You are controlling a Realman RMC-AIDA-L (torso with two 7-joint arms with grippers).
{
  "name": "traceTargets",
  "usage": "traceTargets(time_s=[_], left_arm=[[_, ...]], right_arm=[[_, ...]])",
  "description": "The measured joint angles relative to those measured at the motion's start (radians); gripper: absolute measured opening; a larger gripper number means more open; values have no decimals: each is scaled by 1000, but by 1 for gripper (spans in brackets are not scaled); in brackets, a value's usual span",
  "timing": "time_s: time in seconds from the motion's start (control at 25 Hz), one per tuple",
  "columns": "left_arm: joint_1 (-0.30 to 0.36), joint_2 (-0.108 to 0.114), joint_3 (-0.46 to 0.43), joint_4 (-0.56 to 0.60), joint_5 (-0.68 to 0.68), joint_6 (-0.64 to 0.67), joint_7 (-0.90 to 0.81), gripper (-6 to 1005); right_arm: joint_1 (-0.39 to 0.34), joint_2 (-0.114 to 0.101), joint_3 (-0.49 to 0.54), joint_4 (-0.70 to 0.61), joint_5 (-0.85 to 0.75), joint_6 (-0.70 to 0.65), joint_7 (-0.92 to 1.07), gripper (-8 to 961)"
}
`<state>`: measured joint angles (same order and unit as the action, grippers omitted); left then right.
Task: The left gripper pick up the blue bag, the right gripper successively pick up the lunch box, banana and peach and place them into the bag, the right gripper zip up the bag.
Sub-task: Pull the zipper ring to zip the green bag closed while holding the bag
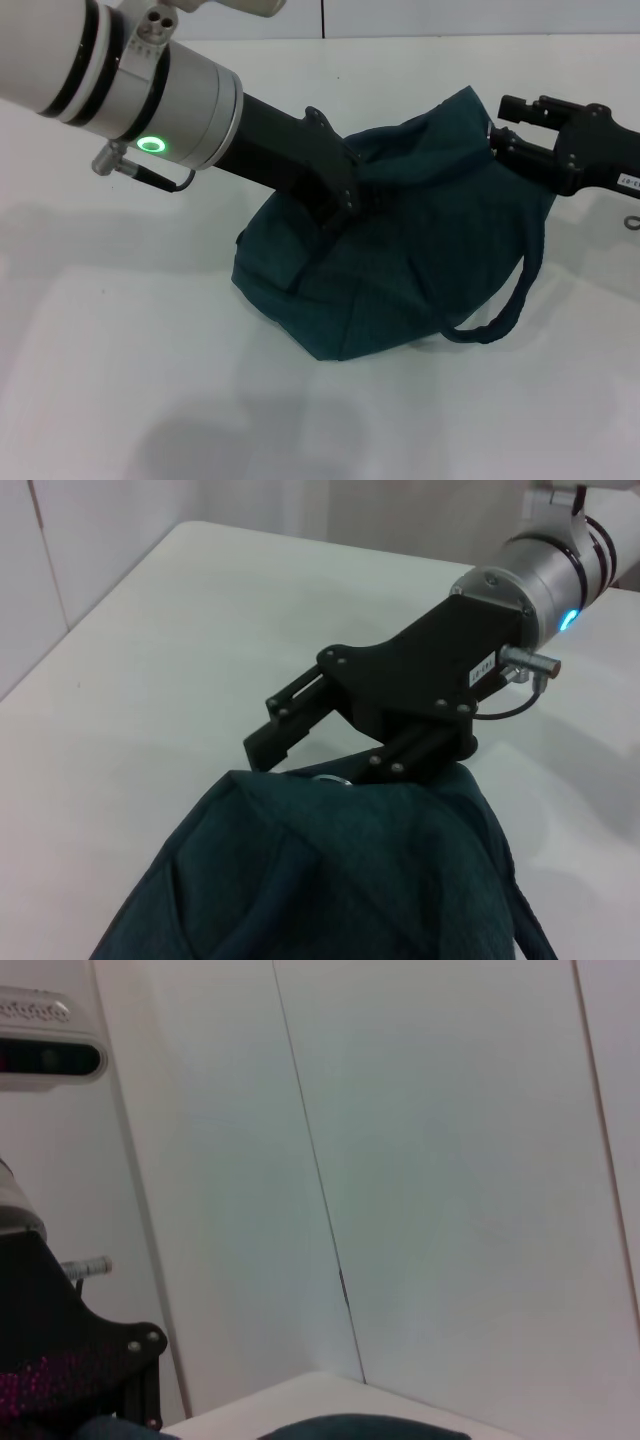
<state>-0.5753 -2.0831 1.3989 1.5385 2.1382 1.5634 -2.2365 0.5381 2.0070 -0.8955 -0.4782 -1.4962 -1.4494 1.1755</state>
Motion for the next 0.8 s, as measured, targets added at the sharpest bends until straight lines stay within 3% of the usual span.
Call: traceTargets(time_s=[0.8], left_arm=[[5,-1,1,-5,0,0,2,62]], right_arm=[[-3,12,0,10,8,-12,-68,519]])
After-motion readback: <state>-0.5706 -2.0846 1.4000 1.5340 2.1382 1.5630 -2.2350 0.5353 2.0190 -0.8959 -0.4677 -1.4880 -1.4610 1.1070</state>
